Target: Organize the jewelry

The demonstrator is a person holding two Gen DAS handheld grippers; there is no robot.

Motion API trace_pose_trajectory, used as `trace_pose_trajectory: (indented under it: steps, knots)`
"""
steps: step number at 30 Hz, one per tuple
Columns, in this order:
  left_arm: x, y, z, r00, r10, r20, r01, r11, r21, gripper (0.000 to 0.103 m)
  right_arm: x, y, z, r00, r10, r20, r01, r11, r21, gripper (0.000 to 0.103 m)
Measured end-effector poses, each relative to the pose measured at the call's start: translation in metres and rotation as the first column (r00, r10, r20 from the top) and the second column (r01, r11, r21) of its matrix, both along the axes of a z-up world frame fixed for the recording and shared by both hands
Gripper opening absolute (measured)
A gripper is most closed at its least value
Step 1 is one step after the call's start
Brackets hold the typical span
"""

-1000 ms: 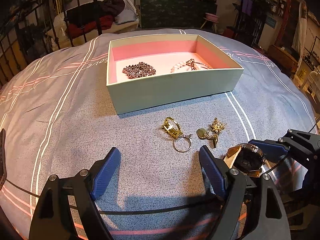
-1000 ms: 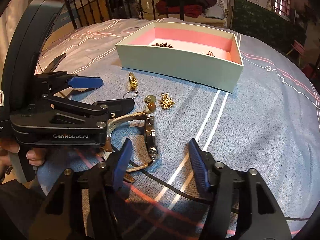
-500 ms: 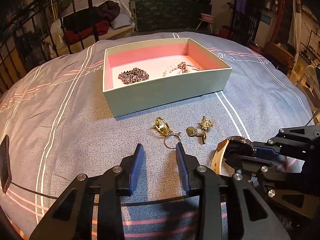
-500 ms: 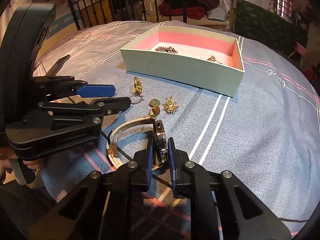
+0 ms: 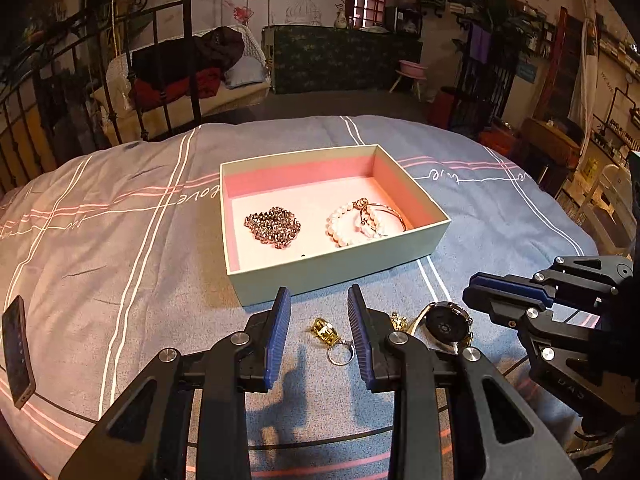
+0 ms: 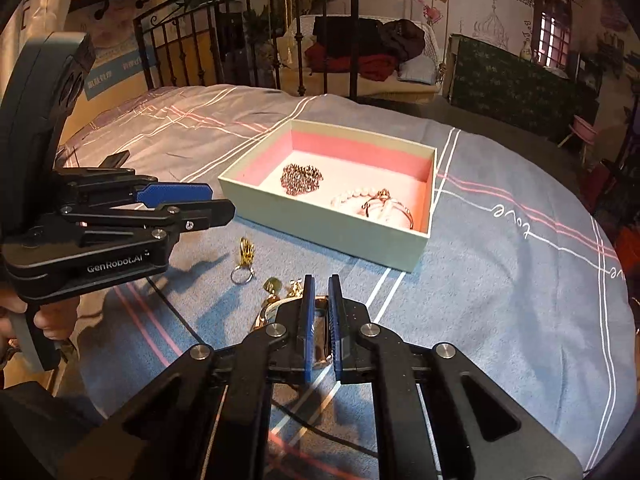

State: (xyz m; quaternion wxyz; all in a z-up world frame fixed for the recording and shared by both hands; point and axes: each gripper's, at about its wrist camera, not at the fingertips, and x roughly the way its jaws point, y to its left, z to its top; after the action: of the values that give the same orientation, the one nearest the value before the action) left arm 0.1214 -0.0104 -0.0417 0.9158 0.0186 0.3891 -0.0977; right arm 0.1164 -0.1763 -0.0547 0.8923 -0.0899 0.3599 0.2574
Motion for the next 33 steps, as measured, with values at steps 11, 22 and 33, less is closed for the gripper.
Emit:
trace_pose_trajectory:
  steps: [11,22,33]
  knots:
    - [0.011,-0.002,0.009,1.000,0.002,0.023,-0.002,1.000,0.000,0.029,0.020,0.002,0.009,1.000,-0.011,0.016,0.011,1.000,0.014,0.006]
    - [0.083,0.002,0.029,0.999,0.053,0.003,-0.053,0.996,-0.071,0.029,0.100,0.018,0.024,0.997,-0.071,0.015,0.071,0.997,-0.011,0.007]
    - [0.119,-0.001,-0.003,0.989,0.076,-0.127,-0.087,0.993,-0.078,0.029,0.122,0.025,-0.016,0.994,-0.079,-0.080,0.071,0.993,-0.093,0.007]
